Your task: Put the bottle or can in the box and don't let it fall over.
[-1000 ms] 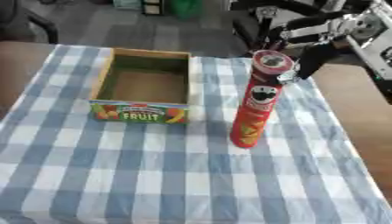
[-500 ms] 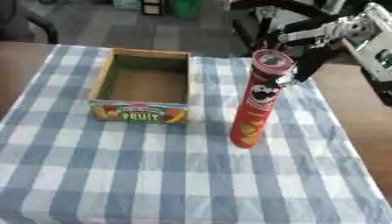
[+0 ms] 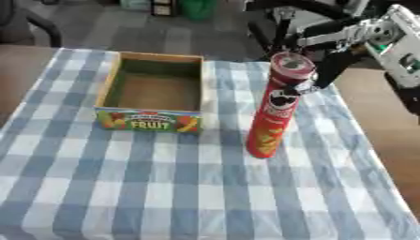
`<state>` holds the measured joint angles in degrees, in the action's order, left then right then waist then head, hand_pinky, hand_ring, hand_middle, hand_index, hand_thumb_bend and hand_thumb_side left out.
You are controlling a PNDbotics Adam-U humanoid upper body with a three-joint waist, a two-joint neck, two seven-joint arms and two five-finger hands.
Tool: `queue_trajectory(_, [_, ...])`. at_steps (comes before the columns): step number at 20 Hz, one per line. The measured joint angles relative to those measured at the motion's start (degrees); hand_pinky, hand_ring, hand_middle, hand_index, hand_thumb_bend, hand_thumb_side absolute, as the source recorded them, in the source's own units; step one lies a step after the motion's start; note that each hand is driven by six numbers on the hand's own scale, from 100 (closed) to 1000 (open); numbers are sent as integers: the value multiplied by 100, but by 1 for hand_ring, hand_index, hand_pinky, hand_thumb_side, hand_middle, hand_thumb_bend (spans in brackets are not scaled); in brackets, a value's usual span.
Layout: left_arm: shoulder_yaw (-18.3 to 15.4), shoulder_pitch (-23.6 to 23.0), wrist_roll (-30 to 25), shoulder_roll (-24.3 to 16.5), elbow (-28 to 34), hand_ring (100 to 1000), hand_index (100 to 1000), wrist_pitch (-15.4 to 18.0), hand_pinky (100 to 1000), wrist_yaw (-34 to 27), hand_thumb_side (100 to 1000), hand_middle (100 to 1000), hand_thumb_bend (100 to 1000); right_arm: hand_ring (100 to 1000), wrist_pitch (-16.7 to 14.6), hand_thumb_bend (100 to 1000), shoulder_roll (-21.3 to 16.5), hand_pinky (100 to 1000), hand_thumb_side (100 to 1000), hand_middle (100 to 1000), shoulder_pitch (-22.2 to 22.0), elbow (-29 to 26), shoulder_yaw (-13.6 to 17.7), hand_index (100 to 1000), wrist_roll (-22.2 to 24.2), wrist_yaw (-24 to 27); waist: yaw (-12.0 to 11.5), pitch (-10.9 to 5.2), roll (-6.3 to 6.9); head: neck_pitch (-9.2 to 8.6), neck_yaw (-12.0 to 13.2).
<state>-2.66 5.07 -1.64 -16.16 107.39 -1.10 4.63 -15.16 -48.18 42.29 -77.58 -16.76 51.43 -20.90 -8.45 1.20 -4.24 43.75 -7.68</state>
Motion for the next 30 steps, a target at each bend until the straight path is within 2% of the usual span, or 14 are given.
queue_trajectory(5, [0, 4, 0, 1, 0, 513, 683, 0, 684, 0, 643, 531, 398, 643, 16, 296, -34, 570, 479, 826, -63, -111, 55, 933, 6, 14, -8, 0, -5, 0, -4])
queue_trajectory(15, [0, 7, 0, 1, 0, 512, 683, 0, 684, -2, 643, 531, 397, 516, 146, 202, -68, 401, 457, 720, -103, -249, 87, 849, 40, 122, -14, 0, -11, 0, -7])
queue_trajectory(30, [0, 8, 1, 1, 0, 512, 683, 0, 684, -5, 642, 530, 397, 477, 290, 183, -148, 344, 441, 653, -50, -432, 270, 791, 52, 404, -27, -1, -15, 0, -7])
